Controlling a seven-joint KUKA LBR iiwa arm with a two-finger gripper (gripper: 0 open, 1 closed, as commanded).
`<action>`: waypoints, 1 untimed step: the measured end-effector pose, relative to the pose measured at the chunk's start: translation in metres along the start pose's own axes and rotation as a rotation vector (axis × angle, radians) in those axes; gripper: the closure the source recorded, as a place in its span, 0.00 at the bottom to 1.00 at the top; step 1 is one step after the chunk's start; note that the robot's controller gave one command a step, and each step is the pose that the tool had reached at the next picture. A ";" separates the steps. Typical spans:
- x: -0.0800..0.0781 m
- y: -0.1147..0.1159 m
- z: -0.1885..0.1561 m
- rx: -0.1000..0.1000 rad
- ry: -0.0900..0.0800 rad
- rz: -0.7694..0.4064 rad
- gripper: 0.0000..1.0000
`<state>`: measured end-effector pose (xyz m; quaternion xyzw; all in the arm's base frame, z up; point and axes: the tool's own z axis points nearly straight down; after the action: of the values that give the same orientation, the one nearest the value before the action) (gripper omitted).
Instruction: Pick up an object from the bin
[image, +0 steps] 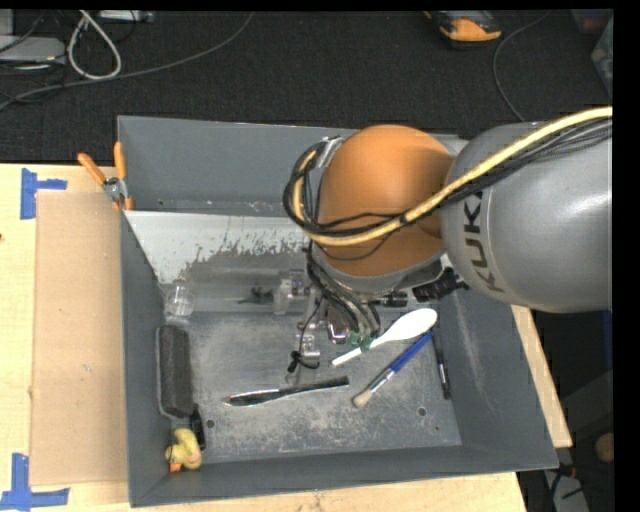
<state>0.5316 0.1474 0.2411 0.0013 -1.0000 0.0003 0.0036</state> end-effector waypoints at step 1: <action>-0.001 -0.001 -0.003 -0.001 -0.006 0.005 0.00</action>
Offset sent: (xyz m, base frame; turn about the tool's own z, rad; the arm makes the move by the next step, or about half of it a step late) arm -0.0295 -0.0370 -0.1711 -0.0203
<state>0.5331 0.1464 0.2438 -0.0012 -1.0000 -0.0002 0.0007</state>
